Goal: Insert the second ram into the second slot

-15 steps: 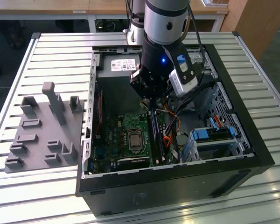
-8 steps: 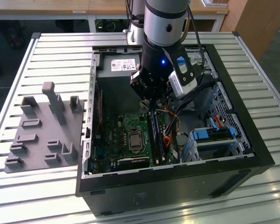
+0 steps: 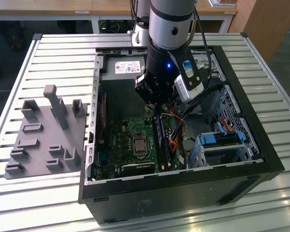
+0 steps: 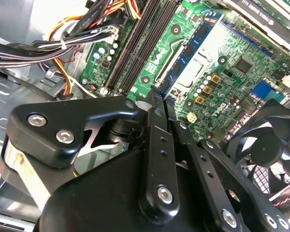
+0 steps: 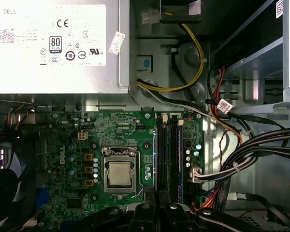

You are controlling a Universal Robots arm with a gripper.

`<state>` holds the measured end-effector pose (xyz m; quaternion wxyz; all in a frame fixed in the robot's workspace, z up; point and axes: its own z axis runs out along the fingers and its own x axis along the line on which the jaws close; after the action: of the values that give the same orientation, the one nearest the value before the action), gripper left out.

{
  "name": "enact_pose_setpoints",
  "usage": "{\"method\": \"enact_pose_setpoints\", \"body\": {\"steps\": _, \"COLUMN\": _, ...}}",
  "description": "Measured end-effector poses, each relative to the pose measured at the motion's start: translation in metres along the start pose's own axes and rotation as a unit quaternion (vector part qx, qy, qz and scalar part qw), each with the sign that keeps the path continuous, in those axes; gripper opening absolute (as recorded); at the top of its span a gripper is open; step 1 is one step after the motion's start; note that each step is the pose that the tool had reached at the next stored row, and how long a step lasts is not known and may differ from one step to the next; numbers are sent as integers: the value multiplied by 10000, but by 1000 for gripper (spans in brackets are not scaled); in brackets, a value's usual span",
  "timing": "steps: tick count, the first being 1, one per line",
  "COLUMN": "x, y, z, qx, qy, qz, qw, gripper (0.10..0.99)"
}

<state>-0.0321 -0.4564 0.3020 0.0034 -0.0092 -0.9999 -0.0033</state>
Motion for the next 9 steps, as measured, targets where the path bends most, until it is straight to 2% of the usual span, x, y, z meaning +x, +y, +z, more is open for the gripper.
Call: {"method": "enact_pose_setpoints", "body": {"steps": 9, "x": 0, "y": 0, "z": 29, "qx": 0, "qy": 1, "qz": 0, "qw": 10000, "gripper": 137}}
